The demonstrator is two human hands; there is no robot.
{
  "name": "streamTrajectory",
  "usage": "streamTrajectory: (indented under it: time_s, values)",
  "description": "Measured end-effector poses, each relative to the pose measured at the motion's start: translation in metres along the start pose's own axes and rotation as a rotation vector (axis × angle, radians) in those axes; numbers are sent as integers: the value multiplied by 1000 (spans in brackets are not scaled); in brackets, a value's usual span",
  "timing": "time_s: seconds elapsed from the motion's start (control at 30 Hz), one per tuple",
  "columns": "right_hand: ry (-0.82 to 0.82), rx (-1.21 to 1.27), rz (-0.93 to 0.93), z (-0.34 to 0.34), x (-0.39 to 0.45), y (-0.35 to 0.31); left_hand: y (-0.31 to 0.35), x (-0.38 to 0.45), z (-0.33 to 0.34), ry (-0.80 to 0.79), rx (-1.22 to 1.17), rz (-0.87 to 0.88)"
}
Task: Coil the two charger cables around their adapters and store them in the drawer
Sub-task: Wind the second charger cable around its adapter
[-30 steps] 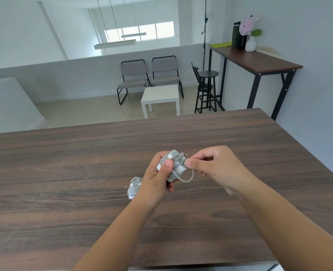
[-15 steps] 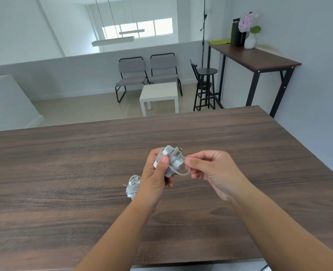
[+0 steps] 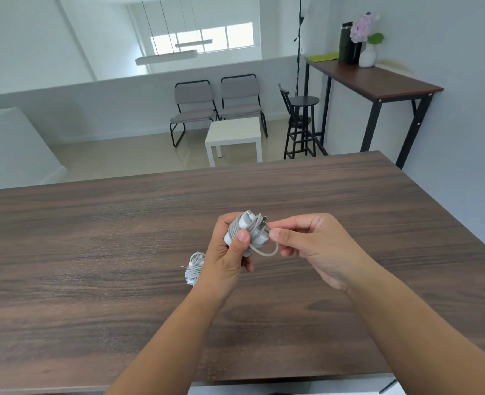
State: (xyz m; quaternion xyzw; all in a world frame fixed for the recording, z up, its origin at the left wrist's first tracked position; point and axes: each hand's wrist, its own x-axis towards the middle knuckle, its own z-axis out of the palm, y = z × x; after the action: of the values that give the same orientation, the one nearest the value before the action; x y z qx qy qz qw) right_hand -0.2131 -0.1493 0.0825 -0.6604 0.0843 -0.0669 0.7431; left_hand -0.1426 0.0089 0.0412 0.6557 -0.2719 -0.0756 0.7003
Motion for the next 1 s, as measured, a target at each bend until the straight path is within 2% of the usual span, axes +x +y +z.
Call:
streamTrajectory:
  time_s: [0.1, 0.27, 0.43, 0.6, 0.67, 0.83, 1.0]
  values:
    - [-35, 95, 41, 1, -4, 3, -1, 0, 1, 36, -25, -5]
    - [74, 130, 29, 1, -2, 7, -1, 0, 4, 15, -30, -24]
    - [100, -87, -64, -3, -1, 5, -2, 0, 5, -27, -12, -35]
    - [125, -553, -263, -2, -2, 10, -4, 1, -2, -97, 25, -92]
    - [113, -609, -307, 0, -2, 9, -4, 2, -4, -117, 35, -101]
    - [66, -538, -283, -4, 3, 11, -1, 3, -11, -152, 37, -136]
    - [56, -424, -258, -11, 8, 19, -6, -1, -14, -166, -83, -252]
